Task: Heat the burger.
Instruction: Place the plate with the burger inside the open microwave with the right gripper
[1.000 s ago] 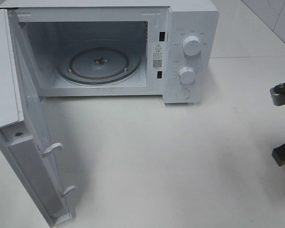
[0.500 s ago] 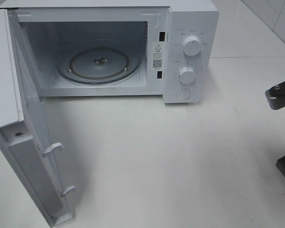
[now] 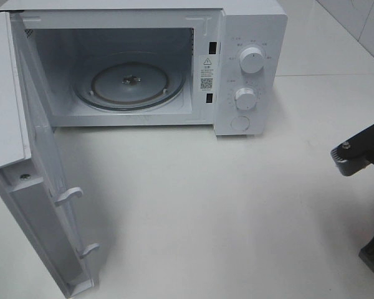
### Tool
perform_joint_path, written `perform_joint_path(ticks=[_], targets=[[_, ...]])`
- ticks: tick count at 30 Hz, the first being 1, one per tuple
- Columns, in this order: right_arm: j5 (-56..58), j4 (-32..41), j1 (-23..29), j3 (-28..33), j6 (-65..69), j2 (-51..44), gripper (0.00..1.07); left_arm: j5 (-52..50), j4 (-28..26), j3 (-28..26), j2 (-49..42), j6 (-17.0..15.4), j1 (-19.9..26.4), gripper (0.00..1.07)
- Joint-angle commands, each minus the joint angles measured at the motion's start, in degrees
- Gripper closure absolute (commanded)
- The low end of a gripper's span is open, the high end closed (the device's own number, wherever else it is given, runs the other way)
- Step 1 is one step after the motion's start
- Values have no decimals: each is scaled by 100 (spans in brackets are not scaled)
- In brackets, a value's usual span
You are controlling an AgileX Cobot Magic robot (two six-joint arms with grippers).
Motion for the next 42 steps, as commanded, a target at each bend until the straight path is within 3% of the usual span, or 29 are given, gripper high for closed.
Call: perform_joint_path(ticks=[1,28,42], targets=[[252,-384,315,34,166,-40,107,-57,0,29,-103,6,17,7],[441,-756,2681,34,607,-40,107,-57,0,29,-103,6,17,7],[395,-1037,3088,34,332,-40,107,-57,0,29,-103,6,17,7]])
